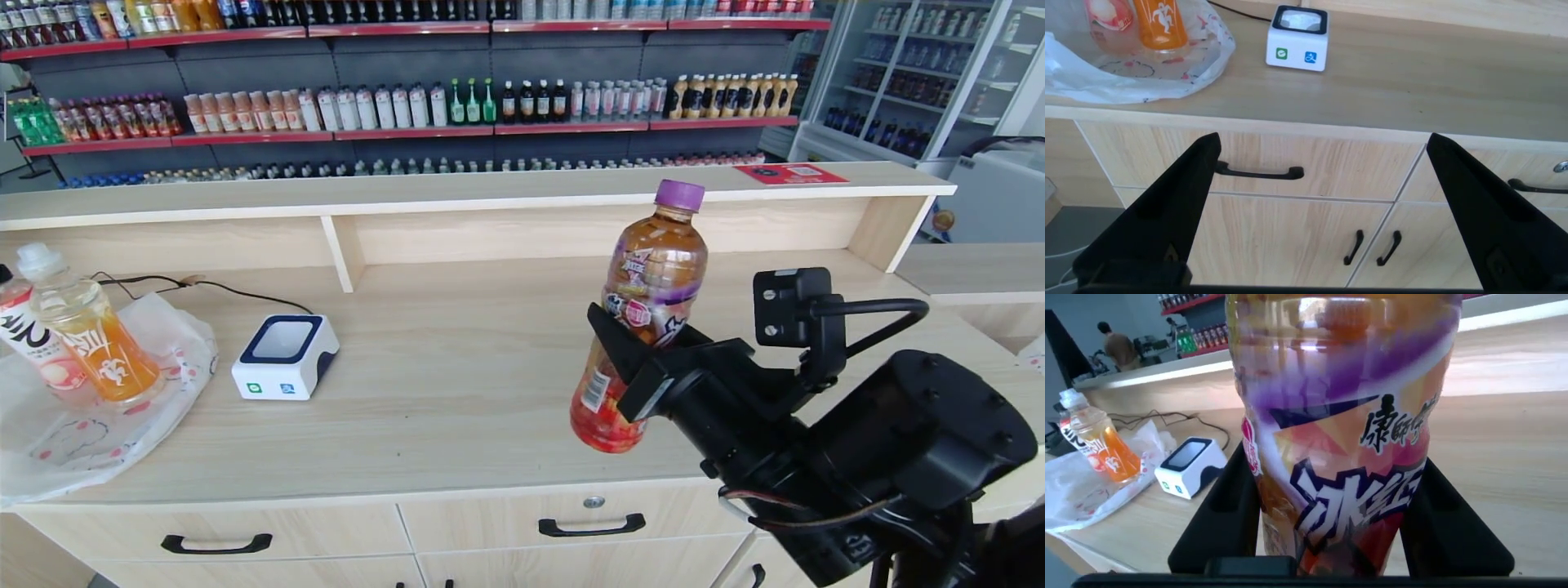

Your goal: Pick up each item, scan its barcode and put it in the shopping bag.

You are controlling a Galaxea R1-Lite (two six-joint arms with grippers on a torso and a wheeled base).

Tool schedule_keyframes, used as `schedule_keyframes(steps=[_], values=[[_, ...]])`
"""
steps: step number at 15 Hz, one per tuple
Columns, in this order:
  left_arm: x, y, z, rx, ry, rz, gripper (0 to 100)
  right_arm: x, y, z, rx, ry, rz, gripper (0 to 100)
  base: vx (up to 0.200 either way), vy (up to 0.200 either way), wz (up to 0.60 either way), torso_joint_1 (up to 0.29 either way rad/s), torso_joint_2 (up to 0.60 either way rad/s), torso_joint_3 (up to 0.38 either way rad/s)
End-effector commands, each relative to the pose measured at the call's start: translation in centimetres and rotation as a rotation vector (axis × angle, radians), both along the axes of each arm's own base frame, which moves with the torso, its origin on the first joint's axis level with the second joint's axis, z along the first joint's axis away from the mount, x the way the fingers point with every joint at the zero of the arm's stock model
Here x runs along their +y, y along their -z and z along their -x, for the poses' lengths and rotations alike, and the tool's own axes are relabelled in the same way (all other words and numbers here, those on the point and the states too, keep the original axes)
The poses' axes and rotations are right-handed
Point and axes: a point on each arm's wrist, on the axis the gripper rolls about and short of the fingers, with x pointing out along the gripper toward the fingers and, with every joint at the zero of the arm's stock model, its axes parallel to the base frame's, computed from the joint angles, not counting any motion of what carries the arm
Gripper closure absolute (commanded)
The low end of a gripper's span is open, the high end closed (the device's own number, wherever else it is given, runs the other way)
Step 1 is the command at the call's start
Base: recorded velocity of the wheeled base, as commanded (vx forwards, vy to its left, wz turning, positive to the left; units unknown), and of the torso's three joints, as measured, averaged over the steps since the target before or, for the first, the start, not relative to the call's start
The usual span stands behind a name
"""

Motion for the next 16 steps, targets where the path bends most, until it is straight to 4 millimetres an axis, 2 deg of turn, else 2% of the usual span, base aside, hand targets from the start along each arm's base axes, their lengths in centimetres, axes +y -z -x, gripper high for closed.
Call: schedule_keyframes(steps=[1,3,5,8,13,16], values=[[0.0,0.0,0.0,0.001,-0.001,0.0,0,1.2,0.6,0.3,0.016,-0.035,0.006,100,0.0,0.0,0.0,0.0,0.0,0.0],[0.0,0.0,0.0,0.001,-0.001,0.0,0,1.9,0.6,1.2,0.035,-0.084,-0.033,100,0.0,0.0,0.0,0.0,0.0,0.0],[0.0,0.0,0.0,0.001,-0.001,0.0,0,3.5,0.0,2.9,0.038,-0.172,-0.077,100,0.0,0.0,0.0,0.0,0.0,0.0],[0.0,0.0,0.0,0.001,-0.001,0.0,0,5.2,-1.2,2.6,0.04,-0.233,-0.192,100,0.0,0.0,0.0,0.0,0.0,0.0],[0.0,0.0,0.0,0.0,-0.001,0.0,0,5.7,-1.8,3.2,0.047,-0.344,-0.243,100,0.0,0.0,0.0,0.0,0.0,0.0],[0.0,0.0,0.0,0.001,-0.001,0.0,0,5.9,-3.1,2.5,0.009,-0.334,-0.285,100,0.0,0.0,0.0,0.0,0.0,0.0]])
